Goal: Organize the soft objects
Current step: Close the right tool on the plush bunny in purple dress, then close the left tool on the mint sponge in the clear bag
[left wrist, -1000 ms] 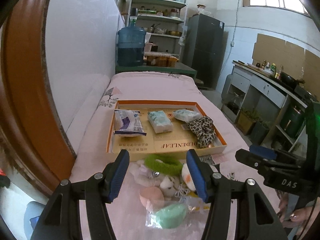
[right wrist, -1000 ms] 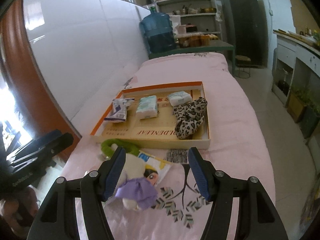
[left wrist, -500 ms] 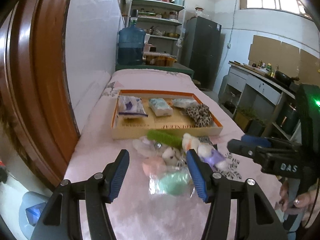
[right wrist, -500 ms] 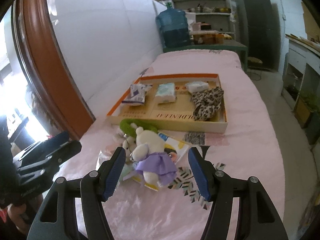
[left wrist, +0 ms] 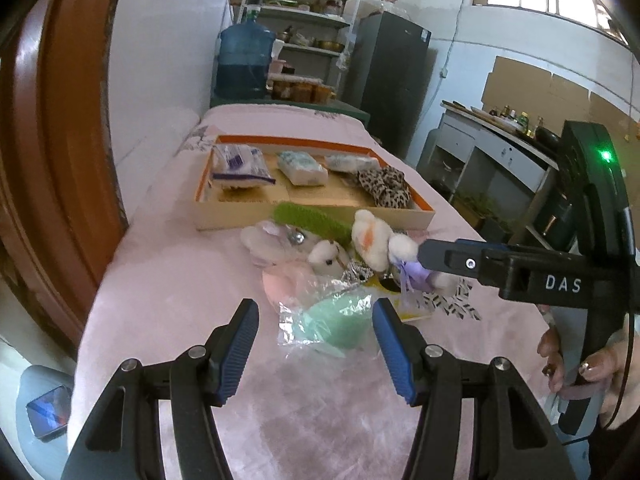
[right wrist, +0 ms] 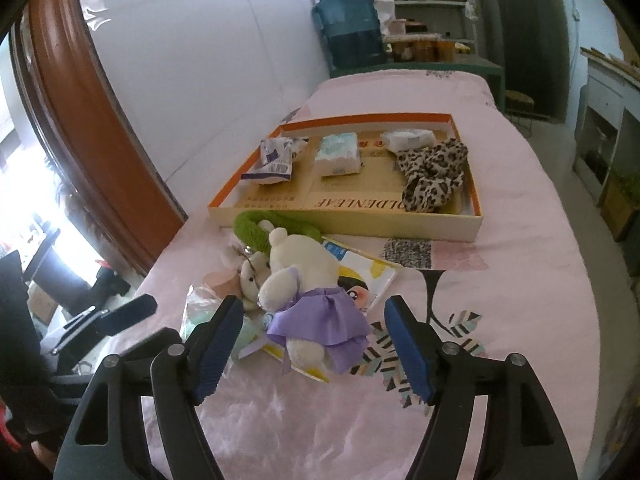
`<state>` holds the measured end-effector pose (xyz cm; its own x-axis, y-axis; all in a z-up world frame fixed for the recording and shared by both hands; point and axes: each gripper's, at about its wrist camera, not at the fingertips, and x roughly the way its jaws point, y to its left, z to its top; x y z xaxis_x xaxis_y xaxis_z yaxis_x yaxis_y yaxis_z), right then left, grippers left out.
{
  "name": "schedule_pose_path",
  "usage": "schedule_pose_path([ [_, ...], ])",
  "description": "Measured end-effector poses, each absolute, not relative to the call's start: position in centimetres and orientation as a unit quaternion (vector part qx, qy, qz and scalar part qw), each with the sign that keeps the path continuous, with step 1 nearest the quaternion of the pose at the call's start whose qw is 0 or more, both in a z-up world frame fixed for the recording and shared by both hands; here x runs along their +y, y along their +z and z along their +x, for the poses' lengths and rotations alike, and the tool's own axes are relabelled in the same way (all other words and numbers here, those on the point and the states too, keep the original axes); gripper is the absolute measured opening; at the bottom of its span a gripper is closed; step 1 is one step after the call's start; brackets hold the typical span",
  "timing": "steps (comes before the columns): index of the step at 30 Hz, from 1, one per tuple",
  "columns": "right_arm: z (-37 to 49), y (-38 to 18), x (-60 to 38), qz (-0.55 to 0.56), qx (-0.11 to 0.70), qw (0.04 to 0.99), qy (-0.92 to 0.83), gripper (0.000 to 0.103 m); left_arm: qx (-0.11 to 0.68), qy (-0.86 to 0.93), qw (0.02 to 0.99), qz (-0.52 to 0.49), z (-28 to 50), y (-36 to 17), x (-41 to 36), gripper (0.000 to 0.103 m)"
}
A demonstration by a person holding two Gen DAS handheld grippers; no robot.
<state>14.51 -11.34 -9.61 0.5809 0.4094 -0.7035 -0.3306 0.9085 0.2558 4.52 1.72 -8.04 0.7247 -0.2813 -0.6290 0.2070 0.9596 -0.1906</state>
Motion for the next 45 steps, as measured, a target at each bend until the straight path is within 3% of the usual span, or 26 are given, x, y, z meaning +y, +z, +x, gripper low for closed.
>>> schedule_pose_path([
  [22, 17.4, -12.3, -10.1, 0.058, 0.433, 0.873, 0.217, 0.075, 0.386, -0.173, 0.902, -0.086, 6.7, -11.5, 1.2, 0.055],
  [24, 17.4, -12.5, -10.0, 0.056, 0.435, 0.871, 0.22, 0.071, 0.383, -0.174, 0.903, -0.089, 6.6, -11.5, 1.2, 0.054],
  [26, 17.3, -12.7, -9.9, 0.052, 0.439, 0.87, 0.221, 0.052, 0.382, -0.179, 0.902, -0.098, 6.6, -11.5, 1.3, 0.049],
  [28, 17.3, -12.9, -9.9, 0.051, 0.441, 0.869, 0.219, 0.039, 0.377, -0.18, 0.902, -0.107, 6.5, -11.4, 1.5, 0.049],
  [45, 16.1, -11.5, -10.7, 0.058, 0.422, 0.877, 0.222, 0.037, 0.354, -0.179, 0.911, -0.113, 5.3, -9.9, 1.8, 0.047],
])
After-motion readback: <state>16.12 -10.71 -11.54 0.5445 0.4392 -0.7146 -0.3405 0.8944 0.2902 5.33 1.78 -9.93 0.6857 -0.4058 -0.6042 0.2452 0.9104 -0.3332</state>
